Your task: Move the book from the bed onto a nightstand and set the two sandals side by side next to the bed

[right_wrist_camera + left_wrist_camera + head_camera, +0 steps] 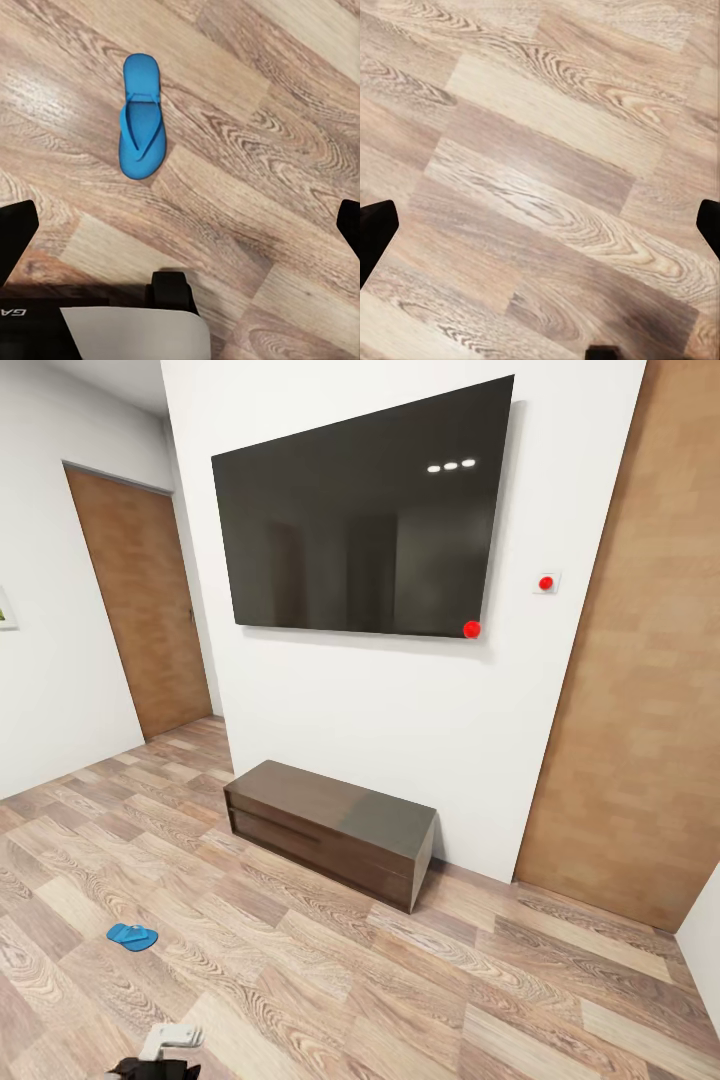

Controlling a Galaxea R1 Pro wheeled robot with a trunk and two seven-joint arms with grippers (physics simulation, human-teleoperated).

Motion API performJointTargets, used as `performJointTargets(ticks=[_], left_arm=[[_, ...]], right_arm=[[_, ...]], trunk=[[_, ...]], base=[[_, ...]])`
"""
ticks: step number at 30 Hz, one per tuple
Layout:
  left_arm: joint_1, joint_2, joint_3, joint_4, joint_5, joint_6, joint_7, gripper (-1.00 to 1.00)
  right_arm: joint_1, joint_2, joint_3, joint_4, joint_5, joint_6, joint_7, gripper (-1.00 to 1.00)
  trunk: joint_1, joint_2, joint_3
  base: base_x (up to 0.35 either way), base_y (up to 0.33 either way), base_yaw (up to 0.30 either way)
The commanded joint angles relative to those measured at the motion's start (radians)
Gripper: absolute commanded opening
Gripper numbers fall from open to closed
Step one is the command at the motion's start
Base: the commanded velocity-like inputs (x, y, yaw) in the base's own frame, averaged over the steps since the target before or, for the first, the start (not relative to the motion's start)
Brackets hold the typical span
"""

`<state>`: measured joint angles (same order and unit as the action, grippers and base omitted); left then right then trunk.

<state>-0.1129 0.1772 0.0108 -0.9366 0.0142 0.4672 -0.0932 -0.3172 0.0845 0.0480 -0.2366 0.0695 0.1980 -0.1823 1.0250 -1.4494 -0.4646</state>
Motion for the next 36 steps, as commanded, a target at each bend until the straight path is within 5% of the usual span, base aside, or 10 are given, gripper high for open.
performJointTargets(ticks=[1,8,13,25,36], left_arm=[[-0.001,0.0,0.001,-0.002,0.001,0.007,-0.004,1.0],[-0.105,-0.003,0.003,0.004,-0.002,0.144,-0.005,1.0],[-0.18,-0.013,0.005,0.053,0.003,0.183,-0.004,1.0],[-0.339,-0.062,0.006,0.216,0.023,0.209,0.044,1.0],[-0.374,-0.116,0.005,0.265,0.071,0.137,0.079,1.0]], right_arm=[[0.0,0.0,0.005,-0.002,0.007,0.009,-0.004,1.0],[-0.001,-0.002,0.005,-0.006,0.01,0.011,-0.001,1.0],[-0.02,0.001,0.006,-0.008,0.016,0.014,-0.003,1.0],[-0.048,0.002,0.01,-0.005,0.017,0.01,-0.004,1.0],[-0.051,0.002,0.012,-0.005,0.017,0.008,-0.003,1.0]], trunk=[[0.0,-0.001,-0.001],[0.0,-0.001,-0.001],[0.0,-0.001,-0.001],[0.0,-0.001,-0.001],[0.0,-0.001,-0.001]], base=[[0.0,0.0,0.0],[0.0,0.0,0.0],[0.0,0.0,0.0],[0.0,0.0,0.0],[0.0,0.0,0.0]])
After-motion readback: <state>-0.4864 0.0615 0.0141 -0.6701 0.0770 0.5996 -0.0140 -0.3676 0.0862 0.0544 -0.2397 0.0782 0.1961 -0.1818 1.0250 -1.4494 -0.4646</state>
